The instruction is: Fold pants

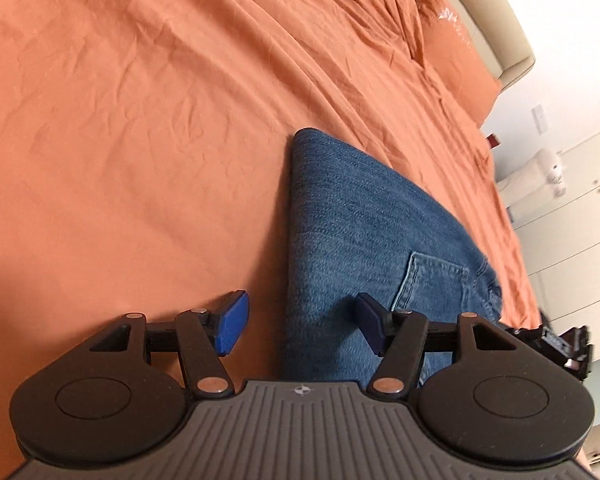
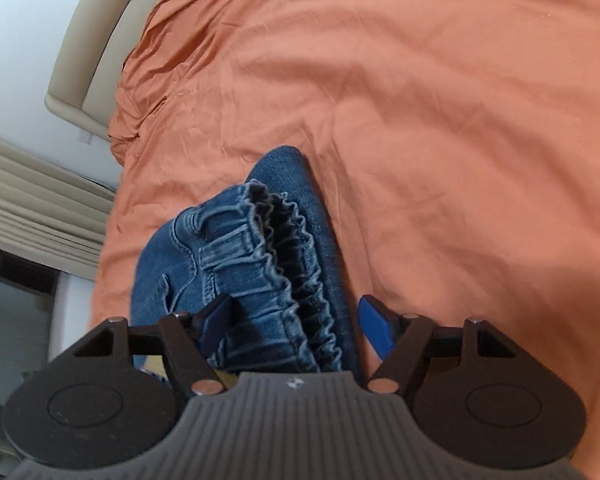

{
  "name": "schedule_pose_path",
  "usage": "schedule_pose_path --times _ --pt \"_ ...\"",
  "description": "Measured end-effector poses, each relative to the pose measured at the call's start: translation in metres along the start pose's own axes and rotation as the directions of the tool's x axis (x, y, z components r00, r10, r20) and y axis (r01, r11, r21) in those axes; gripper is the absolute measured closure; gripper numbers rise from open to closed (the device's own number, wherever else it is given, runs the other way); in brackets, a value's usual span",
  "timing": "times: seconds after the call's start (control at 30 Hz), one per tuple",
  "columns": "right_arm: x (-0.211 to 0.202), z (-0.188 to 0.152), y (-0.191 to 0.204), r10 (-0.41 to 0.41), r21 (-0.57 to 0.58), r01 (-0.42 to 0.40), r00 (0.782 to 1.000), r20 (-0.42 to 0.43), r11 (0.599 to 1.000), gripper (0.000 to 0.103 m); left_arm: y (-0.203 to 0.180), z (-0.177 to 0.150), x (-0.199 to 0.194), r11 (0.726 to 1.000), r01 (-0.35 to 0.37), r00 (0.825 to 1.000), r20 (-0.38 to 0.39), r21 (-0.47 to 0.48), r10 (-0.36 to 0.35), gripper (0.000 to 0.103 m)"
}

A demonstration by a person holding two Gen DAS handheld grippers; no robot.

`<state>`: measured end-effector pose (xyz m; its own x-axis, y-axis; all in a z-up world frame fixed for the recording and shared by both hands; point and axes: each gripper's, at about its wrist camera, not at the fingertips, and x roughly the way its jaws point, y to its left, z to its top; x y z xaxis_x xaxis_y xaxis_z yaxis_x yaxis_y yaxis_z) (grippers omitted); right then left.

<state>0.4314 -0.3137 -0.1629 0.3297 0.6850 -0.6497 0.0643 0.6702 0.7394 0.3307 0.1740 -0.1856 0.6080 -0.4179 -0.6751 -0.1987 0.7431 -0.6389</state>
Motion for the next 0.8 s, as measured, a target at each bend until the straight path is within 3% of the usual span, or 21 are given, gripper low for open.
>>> schedule_pose_path --times 0.1,0.2,0.27,0.33,0.47,0.6,0.8 --pt "0.005 0.005 0.0 0.016 -0.001 -0.016 0.999 -0.028 1.0 0.045 0.003 -0.001 0.004 1.0 0.017 1.0 0.005 -0.01 -0.017 0.032" --pt "0.008 0.006 0.009 -0.014 -0.04 0.013 0.999 -0.03 0.999 0.055 0.0 -0.002 0.005 1.0 0.016 1.0 0.003 0.004 -0.016 0.041" --pt "0.009 0.004 0.02 -0.048 -0.081 0.046 0.999 -0.022 0.996 0.063 -0.002 -0.003 0.007 1.0 0.014 1.0 -0.006 0.005 -0.014 0.061" --pt "0.008 0.002 0.032 -0.084 -0.108 0.082 0.996 -0.013 0.991 0.067 -0.003 -0.004 0.009 1.0 0.023 1.0 -0.01 -0.009 -0.023 0.07" --pt "0.004 -0.001 0.064 -0.188 -0.19 0.187 0.982 0.012 0.964 0.075 -0.014 -0.006 0.004 0.998 -0.003 1.0 0.011 0.067 0.002 0.093" --pt "-0.004 -0.006 0.102 -0.262 -0.256 0.266 0.964 0.049 0.93 0.081 -0.021 -0.004 -0.014 0.996 -0.001 0.999 0.047 0.089 -0.003 0.096" --pt "-0.024 -0.022 0.155 -0.282 -0.309 0.299 0.954 0.1 0.903 0.085 -0.039 -0.002 -0.051 0.989 0.007 0.996 0.084 0.148 -0.02 0.097"
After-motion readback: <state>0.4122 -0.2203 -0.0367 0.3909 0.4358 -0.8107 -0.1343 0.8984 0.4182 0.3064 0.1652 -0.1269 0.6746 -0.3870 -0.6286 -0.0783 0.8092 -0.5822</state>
